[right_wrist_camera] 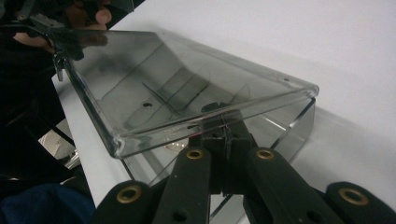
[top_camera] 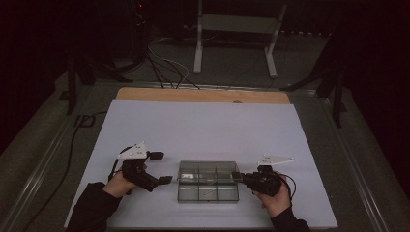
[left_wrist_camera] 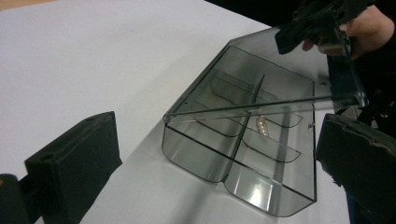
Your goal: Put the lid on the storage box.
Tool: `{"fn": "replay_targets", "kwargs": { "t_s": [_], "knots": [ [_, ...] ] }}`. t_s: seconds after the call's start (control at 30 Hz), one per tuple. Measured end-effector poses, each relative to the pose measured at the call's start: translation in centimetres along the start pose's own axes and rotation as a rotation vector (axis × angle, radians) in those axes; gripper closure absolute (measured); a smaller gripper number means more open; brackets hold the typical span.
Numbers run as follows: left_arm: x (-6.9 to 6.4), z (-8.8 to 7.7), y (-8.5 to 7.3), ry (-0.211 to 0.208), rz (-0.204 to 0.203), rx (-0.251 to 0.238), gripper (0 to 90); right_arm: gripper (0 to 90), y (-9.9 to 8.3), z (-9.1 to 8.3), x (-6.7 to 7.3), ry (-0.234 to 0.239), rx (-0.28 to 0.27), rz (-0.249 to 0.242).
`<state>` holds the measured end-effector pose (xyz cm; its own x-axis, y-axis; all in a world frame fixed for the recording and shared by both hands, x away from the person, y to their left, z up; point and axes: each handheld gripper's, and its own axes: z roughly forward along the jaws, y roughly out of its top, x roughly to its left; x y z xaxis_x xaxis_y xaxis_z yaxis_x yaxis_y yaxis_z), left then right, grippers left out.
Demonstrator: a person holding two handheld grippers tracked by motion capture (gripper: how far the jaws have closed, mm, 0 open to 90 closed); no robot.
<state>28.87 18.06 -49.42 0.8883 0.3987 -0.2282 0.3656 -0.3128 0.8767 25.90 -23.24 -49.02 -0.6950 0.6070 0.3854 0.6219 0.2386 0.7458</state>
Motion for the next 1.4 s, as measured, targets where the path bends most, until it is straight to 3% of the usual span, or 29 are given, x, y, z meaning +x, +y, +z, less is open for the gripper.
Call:
{"fn": "replay_targets", "kwargs": {
  "t_s": [0.43, 0.8, 1.0, 1.17, 1.27, 1.4],
  "knots": [
    [0.2, 0.0, -0.4, 0.005, -0.008, 0.008, 0.8, 89.9, -0.8, -0.4, 0.3, -0.057, 0.044, 0.005],
    [0.2, 0.1, -0.5, 0.004, 0.004, 0.018, 0.9, 89.3, -0.9, 0.0, 1.3, -0.2, 0.103, -0.093],
    [0.1, 0.3, -0.5, -0.005, 0.006, 0.018, 0.9, 89.3, -1.1, 0.4, 1.8, -0.291, 0.144, -0.172],
    [0.1, 0.2, -0.6, -0.007, 0.008, 0.019, 0.9, 89.1, -1.4, 1.1, 1.7, -0.349, 0.18, -0.201],
    [0.1, 0.2, -0.6, -0.006, 0.004, 0.012, 0.8, 88.3, -1.3, 1.1, 1.3, -0.344, 0.174, -0.188],
    [0.0, 0.1, -0.5, -0.008, 0.011, 0.011, 0.8, 84.6, -0.6, 0.3, 0.7, -0.297, 0.103, -0.16]
  ]
}}
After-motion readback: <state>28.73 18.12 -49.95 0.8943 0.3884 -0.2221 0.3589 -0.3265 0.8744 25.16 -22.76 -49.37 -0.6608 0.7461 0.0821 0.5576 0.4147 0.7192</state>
